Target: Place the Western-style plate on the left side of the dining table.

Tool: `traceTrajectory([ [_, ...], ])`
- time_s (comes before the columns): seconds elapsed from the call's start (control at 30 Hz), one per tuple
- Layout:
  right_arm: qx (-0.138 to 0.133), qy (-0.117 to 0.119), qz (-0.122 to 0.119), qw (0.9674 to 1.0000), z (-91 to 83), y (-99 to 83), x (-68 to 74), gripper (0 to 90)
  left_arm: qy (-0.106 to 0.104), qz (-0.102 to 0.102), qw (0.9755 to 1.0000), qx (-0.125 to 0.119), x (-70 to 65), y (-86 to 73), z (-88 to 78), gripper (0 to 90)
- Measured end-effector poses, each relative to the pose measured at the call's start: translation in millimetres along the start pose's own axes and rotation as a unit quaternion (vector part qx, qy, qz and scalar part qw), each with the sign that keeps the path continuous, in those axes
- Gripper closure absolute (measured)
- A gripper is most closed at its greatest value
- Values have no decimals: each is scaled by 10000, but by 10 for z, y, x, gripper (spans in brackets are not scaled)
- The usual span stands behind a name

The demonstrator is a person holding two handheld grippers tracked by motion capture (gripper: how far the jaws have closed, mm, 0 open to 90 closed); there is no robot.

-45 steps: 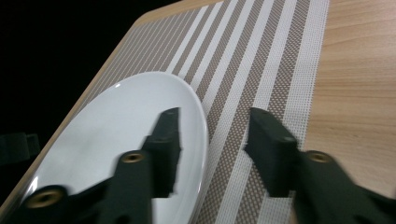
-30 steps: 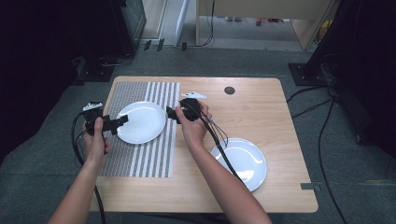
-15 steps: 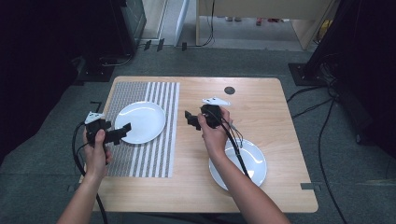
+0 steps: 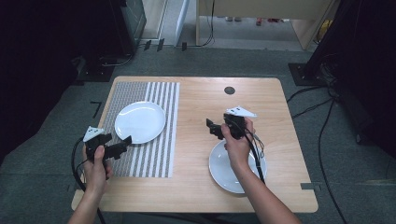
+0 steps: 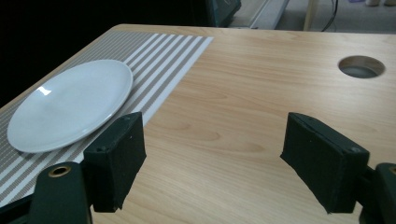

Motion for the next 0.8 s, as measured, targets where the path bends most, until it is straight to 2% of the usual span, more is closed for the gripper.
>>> traceTrajectory([
  [0.07,-16,-21,12,10000,-39,-13,-37,210,-8,47,10000,-10,-31,-32,-34,116],
  [0.13,-48,-92,18,9999,-151,-64,-150,212,8,127,9999,-14,-72,-85,-71,116],
  [0.17,-48,-92,18,9999,-151,-64,-150,212,8,127,9999,-14,-72,-85,-71,116],
  [0.23,-74,-191,21,9998,-267,-130,-280,216,33,193,9998,-5,-79,-127,-84,116],
  [0.3,-73,-260,30,9996,-343,-180,-372,216,56,175,9998,-27,-75,-167,-100,117],
  [0.37,-80,-296,43,9995,-381,-202,-417,216,67,113,9999,-54,-63,-205,-118,116],
  [0.4,-104,-380,48,9992,-460,-242,-510,216,76,102,9999,-61,-53,-224,-127,116],
  [0.43,-104,-380,48,9992,-460,-242,-510,218,91,90,9999,-62,-42,-242,-136,116],
  [0.47,-154,-431,68,9989,-547,-277,-598,222,105,77,9999,-73,-31,-261,-148,116],
  [0.77,-250,-606,54,9978,-779,-428,-825,222,279,78,9996,-64,83,-401,-233,116],
  [0.8,-231,-651,78,9976,-833,-492,-897,221,321,76,9994,-59,108,-428,-248,116],
])
Point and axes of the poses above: each handheld gripper's, and its own axes: z roughly forward along the jaws, y roughly out of its top, x roughly to its left, the point moved 10 cm from there along z, roughly forward along the jaws, and after that the axes turned 1 degree about -x, right-handed, at the moved point
